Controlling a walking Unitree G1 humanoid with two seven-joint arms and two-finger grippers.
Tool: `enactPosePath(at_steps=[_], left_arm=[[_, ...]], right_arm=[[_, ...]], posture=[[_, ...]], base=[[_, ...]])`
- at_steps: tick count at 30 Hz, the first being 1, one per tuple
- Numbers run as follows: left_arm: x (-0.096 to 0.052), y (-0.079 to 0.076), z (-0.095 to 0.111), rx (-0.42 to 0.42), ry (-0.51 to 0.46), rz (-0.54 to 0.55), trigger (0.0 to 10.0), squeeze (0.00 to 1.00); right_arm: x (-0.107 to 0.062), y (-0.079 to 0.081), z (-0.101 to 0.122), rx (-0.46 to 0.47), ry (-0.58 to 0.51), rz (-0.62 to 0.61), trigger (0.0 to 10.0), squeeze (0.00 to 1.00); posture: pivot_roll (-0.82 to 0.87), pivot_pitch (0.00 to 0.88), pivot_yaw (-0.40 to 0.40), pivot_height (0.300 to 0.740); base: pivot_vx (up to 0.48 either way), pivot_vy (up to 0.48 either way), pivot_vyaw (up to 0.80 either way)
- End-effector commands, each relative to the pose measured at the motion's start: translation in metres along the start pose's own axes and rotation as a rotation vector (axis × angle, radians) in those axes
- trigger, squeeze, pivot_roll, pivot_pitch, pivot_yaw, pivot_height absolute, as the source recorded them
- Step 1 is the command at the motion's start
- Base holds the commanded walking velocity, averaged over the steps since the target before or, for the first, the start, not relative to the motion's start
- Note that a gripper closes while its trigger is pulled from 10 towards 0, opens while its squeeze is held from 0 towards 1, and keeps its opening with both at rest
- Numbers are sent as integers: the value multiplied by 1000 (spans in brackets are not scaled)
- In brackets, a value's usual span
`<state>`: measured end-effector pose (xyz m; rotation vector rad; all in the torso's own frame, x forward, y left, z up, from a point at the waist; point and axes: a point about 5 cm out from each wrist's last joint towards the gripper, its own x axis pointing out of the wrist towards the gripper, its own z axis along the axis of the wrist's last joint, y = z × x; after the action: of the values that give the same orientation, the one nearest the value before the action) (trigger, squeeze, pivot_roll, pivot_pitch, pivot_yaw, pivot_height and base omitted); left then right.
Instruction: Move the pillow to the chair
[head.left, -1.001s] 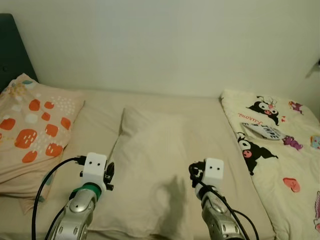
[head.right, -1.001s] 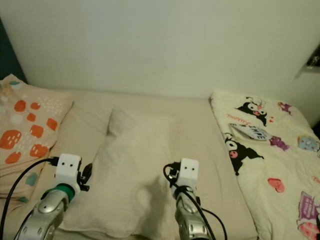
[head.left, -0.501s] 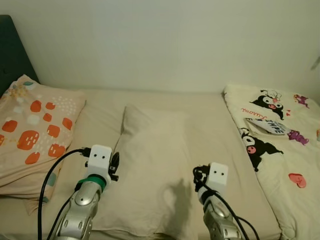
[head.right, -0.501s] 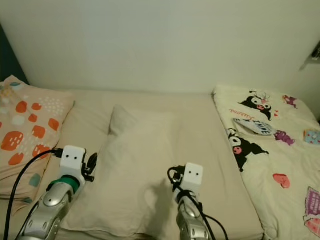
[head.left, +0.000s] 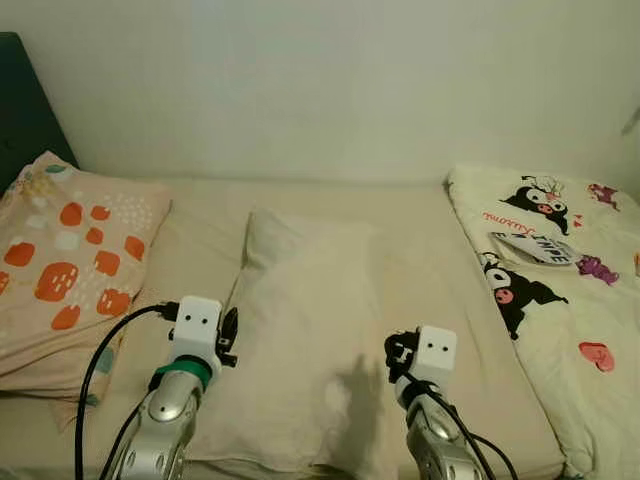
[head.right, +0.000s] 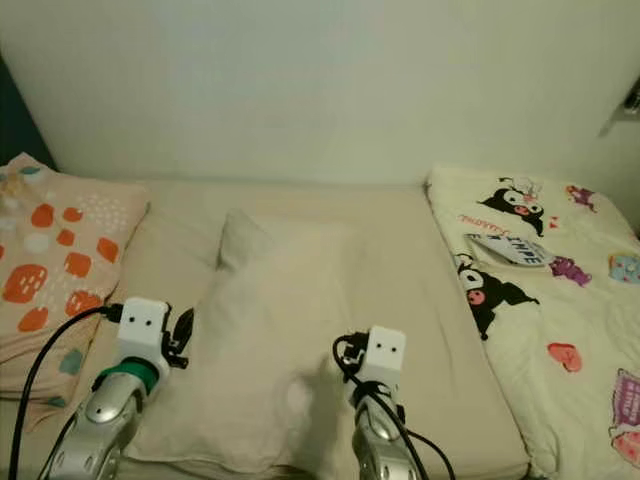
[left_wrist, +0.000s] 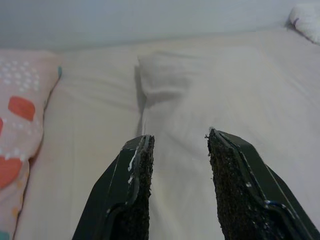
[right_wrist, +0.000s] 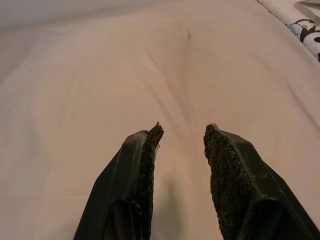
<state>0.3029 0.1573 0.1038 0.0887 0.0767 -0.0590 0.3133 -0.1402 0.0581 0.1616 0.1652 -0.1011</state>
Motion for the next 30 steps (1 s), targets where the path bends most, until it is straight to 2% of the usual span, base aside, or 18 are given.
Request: enactPosePath(at_steps=[1, 20, 30], left_arm=[[-4, 0, -4, -4, 15, 4, 10000, 0], [-11, 0, -11, -7, 35, 8, 10000, 0], [-14, -2, -14, -11, 39, 21, 10000, 0]], right_arm=[[-2, 0, -3, 3, 9, 3, 10000, 0], [-3, -1, -4, -3, 20, 22, 10000, 0], [-2, 1, -4, -18, 29, 54, 10000, 0]], posture=[[14, 77, 19, 686], [12, 71, -4, 607], [8, 70, -22, 607]], base=[[0, 0, 0], [0, 0, 0], [0, 0, 0]])
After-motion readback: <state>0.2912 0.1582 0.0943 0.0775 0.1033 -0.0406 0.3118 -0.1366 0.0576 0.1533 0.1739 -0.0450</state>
